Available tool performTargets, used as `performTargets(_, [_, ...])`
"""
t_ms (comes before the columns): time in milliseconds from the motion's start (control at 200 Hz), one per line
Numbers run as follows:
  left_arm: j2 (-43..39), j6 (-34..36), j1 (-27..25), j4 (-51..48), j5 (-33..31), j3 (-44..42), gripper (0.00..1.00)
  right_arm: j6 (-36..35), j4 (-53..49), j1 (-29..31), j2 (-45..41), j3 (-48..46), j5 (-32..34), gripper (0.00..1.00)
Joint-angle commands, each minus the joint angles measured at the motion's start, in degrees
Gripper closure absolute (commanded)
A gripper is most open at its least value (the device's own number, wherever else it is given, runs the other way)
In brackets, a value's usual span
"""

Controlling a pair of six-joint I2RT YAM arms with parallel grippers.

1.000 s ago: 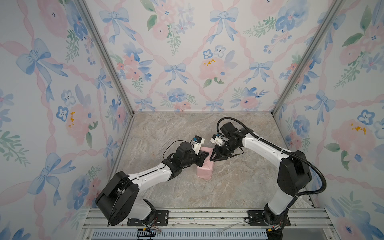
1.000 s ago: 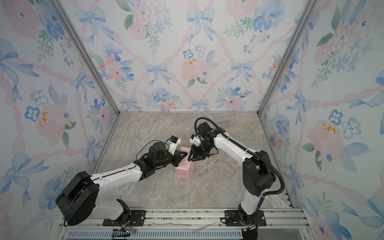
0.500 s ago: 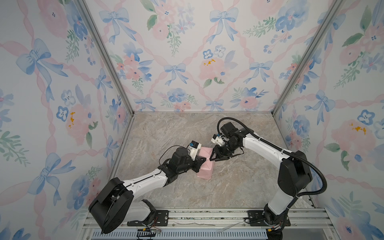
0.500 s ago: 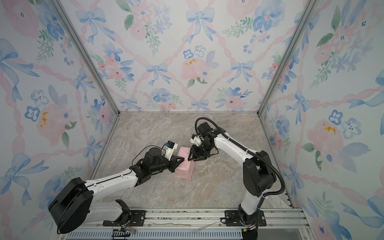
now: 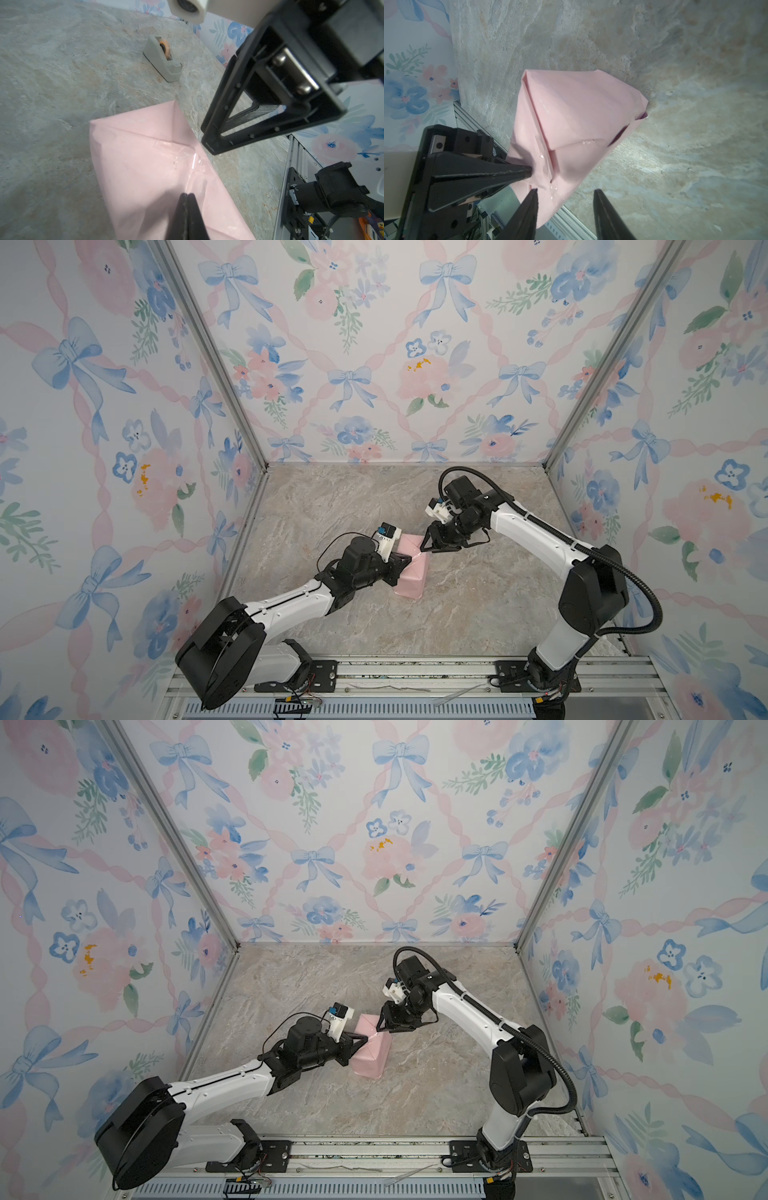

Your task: Wrap the gift box in paper

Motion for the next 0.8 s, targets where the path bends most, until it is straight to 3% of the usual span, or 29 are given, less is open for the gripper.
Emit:
performTargets(0, [0.5,0.1,-0.5,-3.2,-0.4,-1.2,1.00,-0.5,-1.1,0.5,3.0,1.9,2.0,0.54])
performTargets(140, [0.4,0.2,-0.5,-3.2,-0.5,-1.1,1.00,-1.3,-1.1,0.1,5.3,1.4,3.0,0.55])
performTargets(285, [-0.1,0.3,-0.6,-3.2,-0.8,-1.3,1.00,-1.7,-1.5,0.0,5.6,-0.2,4.6,0.72])
performTargets(445, [-0.2,0.5,-0.6,-3.4,-1.2,-1.1,1.00,-1.6,-2.3,0.0,3.9,-0.8,5.8,0.76])
performTargets(490, [0.1,0.6,-0.6,-3.4,-1.3,-1.1,1.00,-1.3,-2.5,-0.1,2.9,-0.5,5.9,0.74])
performTargets(610, [0.5,0.6,-0.6,-3.3,-1.1,-0.8,1.00,-0.3,-2.5,0.4,-0.3,0.9,5.9,0.57])
performTargets(795, [0.3,0.8,-0.6,-3.4,-1.3,-0.5,1.00,0.5,-3.2,2.6,-1.5,2.0,5.9,0.50])
